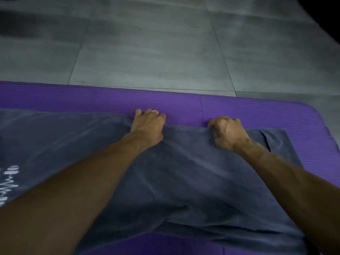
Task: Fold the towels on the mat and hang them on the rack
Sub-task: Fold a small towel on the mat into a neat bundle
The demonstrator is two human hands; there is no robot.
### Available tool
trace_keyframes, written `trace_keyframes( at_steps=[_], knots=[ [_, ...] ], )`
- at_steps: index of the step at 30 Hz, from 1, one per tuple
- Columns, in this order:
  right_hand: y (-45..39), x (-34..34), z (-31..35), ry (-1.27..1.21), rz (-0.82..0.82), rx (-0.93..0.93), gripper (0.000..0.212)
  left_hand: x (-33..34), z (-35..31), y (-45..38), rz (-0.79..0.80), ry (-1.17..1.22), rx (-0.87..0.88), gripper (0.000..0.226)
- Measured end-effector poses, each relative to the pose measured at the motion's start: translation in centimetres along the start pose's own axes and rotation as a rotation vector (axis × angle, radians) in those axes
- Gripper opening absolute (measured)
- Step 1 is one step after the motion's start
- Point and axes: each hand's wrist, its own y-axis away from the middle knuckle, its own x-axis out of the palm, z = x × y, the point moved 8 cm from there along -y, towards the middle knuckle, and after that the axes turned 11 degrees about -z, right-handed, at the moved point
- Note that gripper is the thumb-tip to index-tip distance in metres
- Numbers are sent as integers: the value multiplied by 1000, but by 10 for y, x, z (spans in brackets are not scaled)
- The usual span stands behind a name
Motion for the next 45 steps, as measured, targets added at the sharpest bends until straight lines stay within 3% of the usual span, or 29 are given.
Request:
trace_keyframes(
  at_steps=[3, 5, 9, 12, 15, 18, 21, 23, 25, 31, 35, 39, 43, 45],
  knots=[
    [-17, -18, -14, -60, -130, 25, 32, -8, 3, -15, -14, 27, -104, 30],
    [-17, -18, -26, -164, -99, 49, 38, -5, -11, -20, 29, 68, -134, 39],
    [12, -16, -115, -199, -143, 231, 42, 4, -93, -29, 8, 116, 21, 42],
    [45, -4, -205, -125, -29, 433, 53, 8, -141, -49, -33, 70, 25, 37],
    [65, 14, -238, -188, 62, 382, 48, 12, -167, -61, -4, 26, 25, 29],
    [62, 8, -255, -288, -136, 464, 20, 11, -171, -70, -26, 59, 2, 28],
    [55, 10, -279, -456, -286, 734, 27, 4, -169, -83, -66, 88, -87, 30],
    [53, 26, -278, -476, -174, 749, 52, 8, -177, -78, -13, 86, -69, 45],
    [61, 30, -271, -446, -131, 706, 62, 8, -188, -56, -9, 120, -17, 54],
    [163, 24, -240, -506, -152, 736, 53, -1, -235, 76, -77, 261, 255, 48],
    [266, 23, -225, -545, -171, 910, 51, -10, -266, 156, -150, 329, 381, 46],
    [340, 28, -206, -572, -58, 1105, 32, 0, -298, 202, -159, 258, 618, 33],
    [362, 31, -185, -590, 132, 1082, 19, 14, -303, 199, -83, 189, 505, 35],
    [361, 29, -177, -681, 133, 1050, 24, 14, -305, 193, -48, 215, 441, 35]
  ],
)
